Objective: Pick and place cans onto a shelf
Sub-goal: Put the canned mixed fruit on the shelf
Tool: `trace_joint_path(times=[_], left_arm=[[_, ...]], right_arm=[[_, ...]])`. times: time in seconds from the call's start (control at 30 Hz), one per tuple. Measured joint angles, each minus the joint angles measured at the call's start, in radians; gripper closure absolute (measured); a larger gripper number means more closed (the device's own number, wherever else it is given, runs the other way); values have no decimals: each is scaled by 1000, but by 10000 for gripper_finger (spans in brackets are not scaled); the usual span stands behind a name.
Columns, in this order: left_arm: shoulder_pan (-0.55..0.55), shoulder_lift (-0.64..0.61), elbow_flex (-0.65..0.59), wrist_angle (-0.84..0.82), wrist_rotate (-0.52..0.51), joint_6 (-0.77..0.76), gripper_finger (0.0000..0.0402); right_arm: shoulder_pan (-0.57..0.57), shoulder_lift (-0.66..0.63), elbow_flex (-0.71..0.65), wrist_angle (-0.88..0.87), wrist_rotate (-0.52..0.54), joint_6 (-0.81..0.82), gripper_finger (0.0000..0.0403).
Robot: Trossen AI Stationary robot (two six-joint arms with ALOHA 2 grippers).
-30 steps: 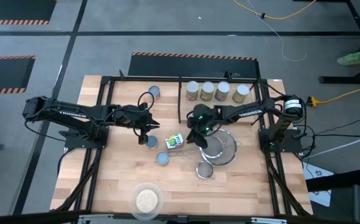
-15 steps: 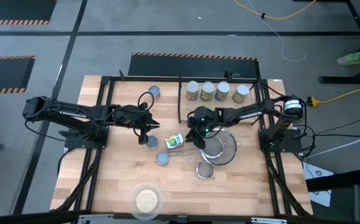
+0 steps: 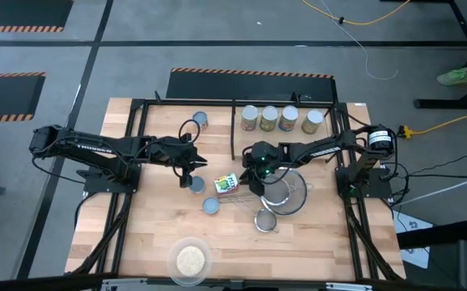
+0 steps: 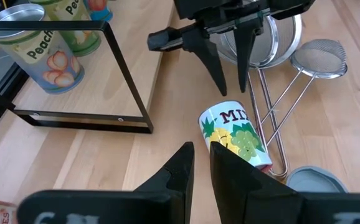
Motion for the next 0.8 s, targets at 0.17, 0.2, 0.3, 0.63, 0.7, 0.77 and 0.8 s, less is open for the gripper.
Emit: trace_joint_path(times=[0.17,0.2,0.3,0.63,0.7,0.77,0.8], left_arm=[[0,0,0,0,0,0,357],[0,0,0,0,0,0,357],[0,0,0,0,0,0,357],[0,0,0,0,0,0,357],[0,0,0,0,0,0,357],[0,0,0,0,0,0,357],[0,0,0,0,0,0,357]], right_arm=[[0,11,0,9,35,16,295],[0,19,0,11,32,19,295],[0,57,0,50,-14,37,295],[0,103,0,107,-82,45,295],[0,103,0,119,-82,45,295],[0,103,0,123,-72,44,295],[0,103,0,123,-62,44,295]])
